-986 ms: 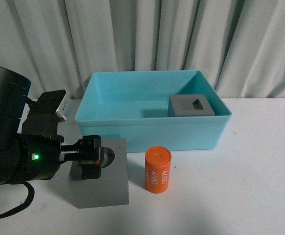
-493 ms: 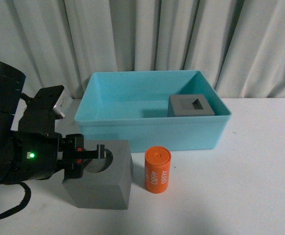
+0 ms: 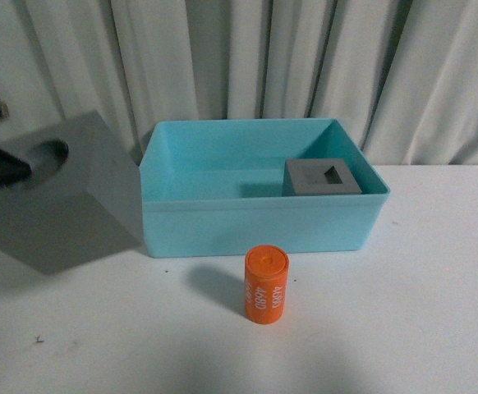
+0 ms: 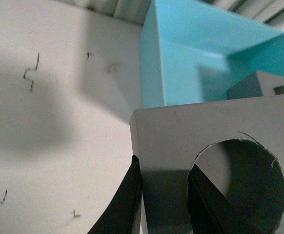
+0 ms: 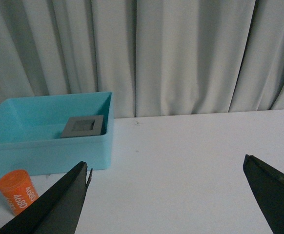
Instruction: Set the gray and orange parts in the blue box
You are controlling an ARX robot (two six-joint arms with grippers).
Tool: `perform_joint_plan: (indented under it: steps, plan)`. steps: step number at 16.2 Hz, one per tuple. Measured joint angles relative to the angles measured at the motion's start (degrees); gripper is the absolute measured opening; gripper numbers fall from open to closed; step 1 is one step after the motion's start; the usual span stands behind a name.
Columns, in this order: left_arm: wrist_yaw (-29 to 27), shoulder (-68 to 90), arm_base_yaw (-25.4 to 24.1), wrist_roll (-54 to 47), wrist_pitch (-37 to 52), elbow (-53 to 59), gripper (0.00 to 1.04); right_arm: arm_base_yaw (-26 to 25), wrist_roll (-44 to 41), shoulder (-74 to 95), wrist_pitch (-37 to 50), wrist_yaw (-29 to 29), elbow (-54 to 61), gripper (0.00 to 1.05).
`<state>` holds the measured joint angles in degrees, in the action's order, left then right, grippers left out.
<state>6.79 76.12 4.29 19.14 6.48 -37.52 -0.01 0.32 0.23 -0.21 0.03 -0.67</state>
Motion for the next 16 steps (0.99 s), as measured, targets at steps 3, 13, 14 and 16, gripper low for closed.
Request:
perform_joint_plan:
  steps: [3,13,14,16]
  plan:
    - [-0.55,3.87,2.01,-0.15,2.45,-9.22,0.21,0.0,0.02,0.0,0.0,0.0,-0.02,0.98]
    - [-4.07,28.11,10.16,-4.85,5.6,-27.36,0.21,0.0,0.0,0.0,0.0,0.0,-0.02,0.98]
    - [-4.33,29.55,10.25,-5.33,5.79,-27.36,0.21,0.0,0.0,0.0,0.0,0.0,0.0,0.98]
    - [-5.46,31.67,10.1,-6.49,6.93,-27.36,0.21,0.0,0.0,0.0,0.0,0.0,0.0,0.98]
